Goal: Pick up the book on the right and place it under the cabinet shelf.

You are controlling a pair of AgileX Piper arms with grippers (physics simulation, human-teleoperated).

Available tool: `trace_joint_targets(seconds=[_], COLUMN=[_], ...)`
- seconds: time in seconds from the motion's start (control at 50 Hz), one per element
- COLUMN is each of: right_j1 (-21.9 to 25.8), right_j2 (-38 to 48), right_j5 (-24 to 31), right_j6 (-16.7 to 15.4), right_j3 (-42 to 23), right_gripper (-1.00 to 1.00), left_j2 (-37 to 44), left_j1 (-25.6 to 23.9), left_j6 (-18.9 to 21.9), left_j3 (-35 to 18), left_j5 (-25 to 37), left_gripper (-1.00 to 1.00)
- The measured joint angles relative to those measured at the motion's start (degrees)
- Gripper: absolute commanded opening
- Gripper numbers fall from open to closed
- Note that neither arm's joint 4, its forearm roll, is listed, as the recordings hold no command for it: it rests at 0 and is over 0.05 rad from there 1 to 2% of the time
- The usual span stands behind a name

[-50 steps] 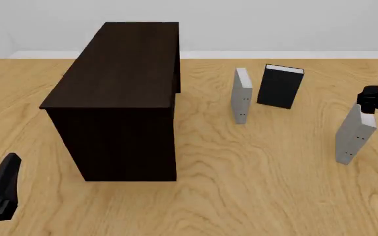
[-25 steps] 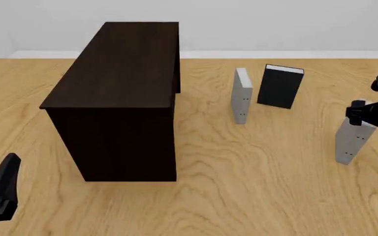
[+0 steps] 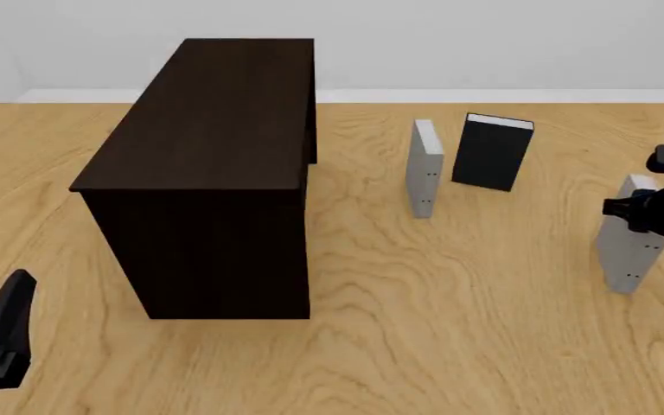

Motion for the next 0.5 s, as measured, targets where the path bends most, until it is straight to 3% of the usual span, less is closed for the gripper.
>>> trace_joint_targets(seconds=[0.3, 0.5], right_j1=[1.9, 6.5], right_j2=[-5.6, -11.1], right_j5=[2.1, 2.8], right_j6=[0.9, 6.0], right_j3=[0.5, 1.4], right_gripper=[-1.00, -1.00], left_j2=[-0.4, 0.0], left_j1=[0.0, 0.0], left_j6=[0.0, -0.1], left_j3=[0.0, 0.0], left_j5=[0.3, 0.2], left_gripper=[1.00, 1.00])
